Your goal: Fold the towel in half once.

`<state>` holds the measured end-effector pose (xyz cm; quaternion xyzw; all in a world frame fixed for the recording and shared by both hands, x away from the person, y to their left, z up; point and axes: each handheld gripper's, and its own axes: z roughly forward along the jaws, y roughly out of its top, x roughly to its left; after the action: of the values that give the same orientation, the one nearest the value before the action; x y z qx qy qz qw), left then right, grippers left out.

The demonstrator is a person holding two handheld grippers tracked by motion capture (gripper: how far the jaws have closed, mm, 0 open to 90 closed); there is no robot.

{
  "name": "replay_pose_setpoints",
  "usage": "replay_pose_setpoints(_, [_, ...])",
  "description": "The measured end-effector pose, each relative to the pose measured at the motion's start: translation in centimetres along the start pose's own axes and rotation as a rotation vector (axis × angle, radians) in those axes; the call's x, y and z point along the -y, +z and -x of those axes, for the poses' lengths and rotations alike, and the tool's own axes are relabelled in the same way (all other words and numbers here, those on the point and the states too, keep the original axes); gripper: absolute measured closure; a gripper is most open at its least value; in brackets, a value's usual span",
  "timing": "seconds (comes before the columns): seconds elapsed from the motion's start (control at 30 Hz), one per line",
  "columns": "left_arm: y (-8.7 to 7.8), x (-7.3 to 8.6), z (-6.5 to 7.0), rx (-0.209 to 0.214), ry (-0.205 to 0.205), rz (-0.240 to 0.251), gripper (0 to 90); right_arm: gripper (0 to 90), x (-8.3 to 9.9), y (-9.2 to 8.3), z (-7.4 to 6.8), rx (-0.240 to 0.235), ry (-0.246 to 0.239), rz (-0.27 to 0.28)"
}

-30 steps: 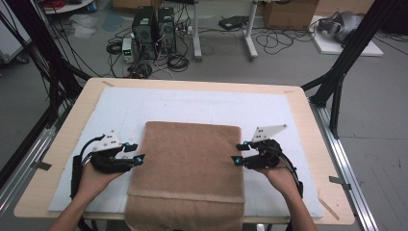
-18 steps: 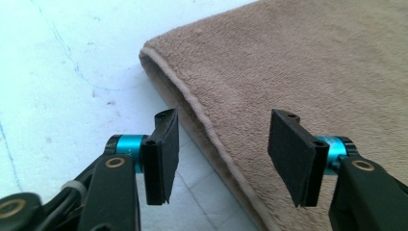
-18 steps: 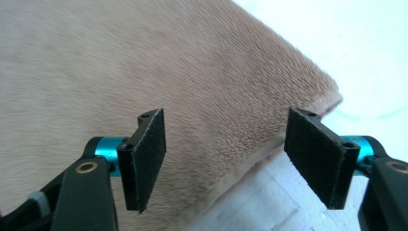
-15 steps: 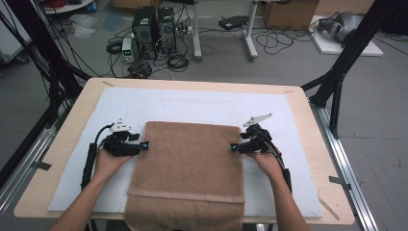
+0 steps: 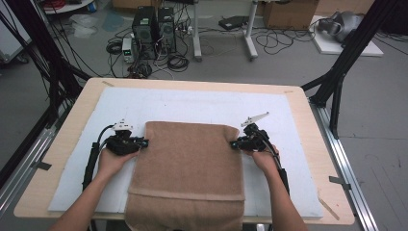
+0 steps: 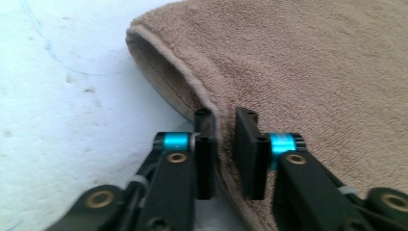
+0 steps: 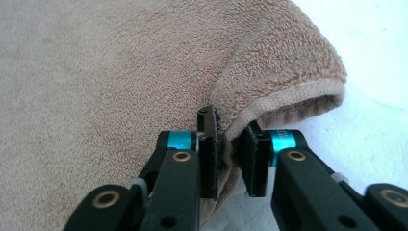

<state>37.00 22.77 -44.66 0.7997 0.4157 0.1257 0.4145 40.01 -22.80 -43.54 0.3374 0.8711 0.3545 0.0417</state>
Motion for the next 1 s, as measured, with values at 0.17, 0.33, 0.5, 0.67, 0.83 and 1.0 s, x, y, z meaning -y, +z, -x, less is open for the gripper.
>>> replay_pose_setpoints(0.17, [0.0,-0.5,-0.2,-0.028,0.0,0.015,84.6,82.0,-0.9,-0.3,0.3,0.038,-0.022,-0.005])
replay_pose_setpoints(0.33, [0.3,-2.0,-0.5,-0.071,0.009,0.03,84.9,82.1,-2.5,-0.8,1.0,0.077,-0.024,0.014])
replay_pose_setpoints(0.5, [0.3,-4.9,-1.1,-0.115,0.009,0.089,85.0,82.0,-4.9,-1.5,2.0,0.13,-0.049,0.015])
replay_pose_setpoints(0.67, [-0.2,-8.1,-1.5,-0.139,0.016,0.138,84.9,82.0,-7.4,-3.3,3.0,0.169,-0.057,0.047])
replay_pose_setpoints(0.83, [0.0,-10.0,-1.8,-0.189,0.042,0.16,79.4,73.8,-9.1,-4.3,4.0,0.216,-0.065,0.111])
replay_pose_setpoints(1.0, [0.2,-8.8,-2.8,-0.136,0.01,0.105,64.0,53.1,-7.8,-2.3,4.5,0.198,-0.01,0.047])
